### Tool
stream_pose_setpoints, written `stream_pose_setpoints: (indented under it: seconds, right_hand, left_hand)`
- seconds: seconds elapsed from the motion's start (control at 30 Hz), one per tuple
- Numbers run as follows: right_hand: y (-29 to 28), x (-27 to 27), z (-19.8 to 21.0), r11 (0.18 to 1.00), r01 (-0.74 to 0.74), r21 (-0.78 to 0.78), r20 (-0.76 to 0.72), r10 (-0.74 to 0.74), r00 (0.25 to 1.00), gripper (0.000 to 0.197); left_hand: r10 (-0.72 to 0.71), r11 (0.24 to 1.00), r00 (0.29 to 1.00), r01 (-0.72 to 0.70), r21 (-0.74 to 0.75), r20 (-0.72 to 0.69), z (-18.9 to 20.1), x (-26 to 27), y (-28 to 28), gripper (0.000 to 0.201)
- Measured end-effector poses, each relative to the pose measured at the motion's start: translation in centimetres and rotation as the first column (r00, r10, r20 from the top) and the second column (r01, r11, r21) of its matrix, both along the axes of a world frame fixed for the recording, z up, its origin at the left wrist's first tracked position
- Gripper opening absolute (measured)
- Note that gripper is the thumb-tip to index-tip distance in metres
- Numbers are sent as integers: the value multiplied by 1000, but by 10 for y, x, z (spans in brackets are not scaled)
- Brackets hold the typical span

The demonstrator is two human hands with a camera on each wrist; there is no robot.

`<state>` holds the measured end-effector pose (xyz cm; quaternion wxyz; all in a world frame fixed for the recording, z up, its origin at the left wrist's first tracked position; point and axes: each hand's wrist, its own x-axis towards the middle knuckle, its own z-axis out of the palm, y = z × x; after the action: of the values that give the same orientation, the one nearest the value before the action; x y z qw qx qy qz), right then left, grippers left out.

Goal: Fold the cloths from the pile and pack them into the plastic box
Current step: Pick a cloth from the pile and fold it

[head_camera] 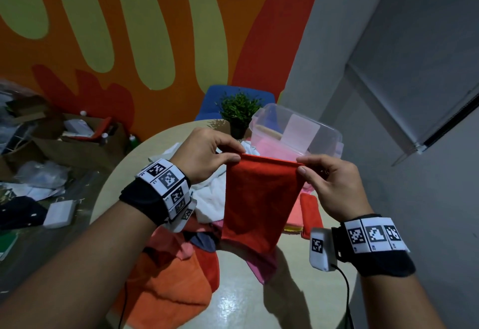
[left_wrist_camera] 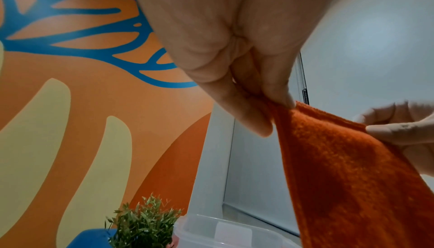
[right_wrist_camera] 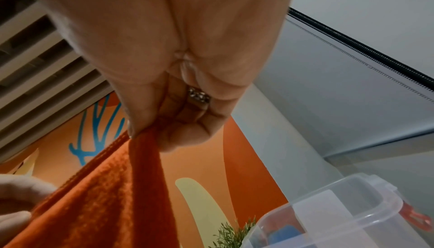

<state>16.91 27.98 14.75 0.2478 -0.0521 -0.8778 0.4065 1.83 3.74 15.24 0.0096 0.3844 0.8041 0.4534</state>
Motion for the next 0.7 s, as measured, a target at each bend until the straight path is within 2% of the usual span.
stream_pose_setpoints:
  seconds: [0.1, 0.17, 0.23, 0.37, 0.43, 0.53, 0.63, 0.7]
  right_hand:
    - [0, 0, -1, 1000, -4, 22, 46, 3, 999, 26]
    - [0, -4, -6, 1000, -8, -18, 86, 10, 996, 23]
    - [-1, -8, -11, 998, 13, -61, 122, -5, 993, 23]
    - [2, -9, -6, 997, 63, 51, 85, -68, 994, 36]
    - [4, -5, 2, 996, 77, 41, 54, -80, 995, 38]
    - [0, 5, 8, 996, 26, -81, 68, -21, 997, 23]
    - [-11, 15, -8, 985, -47, -164, 176, 76, 981, 17]
    - [-20, 25, -37, 984, -74, -165, 354, 129, 926, 14]
  left_hand:
    - [10, 999, 1000, -11, -38, -19, -6, -1, 3, 19]
    - [1, 995, 998, -8, -99, -70, -12, -1, 9, 11]
    - [18, 991, 998, -26, -130, -60, -18, -2, 14, 6]
    - [32, 998, 999, -33, -58, -18, -14, 5, 19, 4]
    - [9, 999, 1000, -10, 39, 29, -5, 13, 17, 4]
    - [-52, 993, 996, 44, 110, 75, 5, 21, 10, 2]
    - [-146, 989, 967, 148, 7, 210, -13, 25, 2, 7]
    - [-182, 956, 908, 253, -148, 377, -43, 30, -3, 4]
